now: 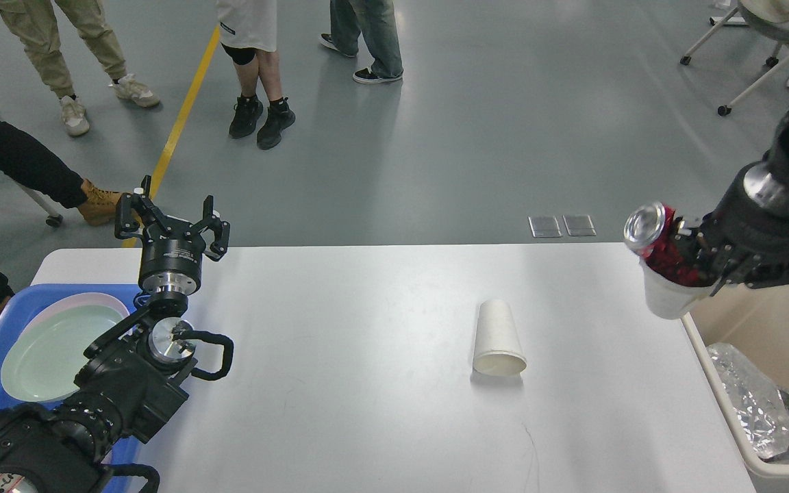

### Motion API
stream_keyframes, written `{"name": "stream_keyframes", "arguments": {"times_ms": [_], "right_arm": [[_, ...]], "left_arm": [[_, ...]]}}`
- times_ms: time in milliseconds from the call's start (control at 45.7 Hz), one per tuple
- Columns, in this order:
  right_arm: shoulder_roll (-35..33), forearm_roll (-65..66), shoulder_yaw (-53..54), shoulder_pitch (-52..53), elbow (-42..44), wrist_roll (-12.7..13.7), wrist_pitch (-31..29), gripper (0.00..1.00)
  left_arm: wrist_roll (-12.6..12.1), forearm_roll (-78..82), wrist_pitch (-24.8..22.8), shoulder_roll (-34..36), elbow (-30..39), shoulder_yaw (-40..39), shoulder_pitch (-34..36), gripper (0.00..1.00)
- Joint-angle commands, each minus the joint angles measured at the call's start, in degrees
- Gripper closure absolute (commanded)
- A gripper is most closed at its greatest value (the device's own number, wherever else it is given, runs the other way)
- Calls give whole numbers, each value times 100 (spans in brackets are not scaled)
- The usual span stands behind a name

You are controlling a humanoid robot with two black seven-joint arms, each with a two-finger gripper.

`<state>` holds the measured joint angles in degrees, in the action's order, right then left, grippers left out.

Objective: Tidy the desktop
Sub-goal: 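Lift the red can with its cup and carry it over the bin, then lower the red can into the white bin and release it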

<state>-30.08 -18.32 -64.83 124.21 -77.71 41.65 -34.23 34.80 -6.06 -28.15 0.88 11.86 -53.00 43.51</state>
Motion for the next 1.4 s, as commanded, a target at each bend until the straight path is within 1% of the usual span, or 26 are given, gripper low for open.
{"name": "stream_keyframes", "arguments": {"times_ms": [0,263,394,460,569,722,832,919,1051,1116,1226,1379], "right_arm": [[-7,162,-416,744,10,28,-505,100],[55,452,-495,1149,10,116,-980,100],[2,811,-513,1062,63,107,-866,100],[-15,1180,-566,878,299,98,-822,100],[-165,1559,-733,61,923,63,-532,100],[-306,2183,-654,-1669,2460,37,-242,100],[-253,2280,-505,-2988,3261,10,319,100],[-139,2315,-355,-3884,3561,-16,978,100],[353,2465,-276,-4984,3702,-16,1954,100],[546,2482,-180,-5406,3746,-16,2324,100],[784,2500,119,-5960,3859,-16,2579,100],[1170,2728,401,-6601,4562,-16,2615,100]], "left_arm": [[0,0,-6,0,0,0,0,4],[0,0,3,0,0,0,0,4],[0,0,2,0,0,0,0,4],[0,0,3,0,0,0,0,4],[0,0,-6,0,0,0,0,4],[0,0,-6,0,0,0,0,4],[0,0,3,0,0,0,0,4],[0,0,-6,0,0,0,0,4],[0,0,3,0,0,0,0,4],[0,0,3,0,0,0,0,4],[0,0,-6,0,0,0,0,4],[0,0,-6,0,0,0,0,4]]}}
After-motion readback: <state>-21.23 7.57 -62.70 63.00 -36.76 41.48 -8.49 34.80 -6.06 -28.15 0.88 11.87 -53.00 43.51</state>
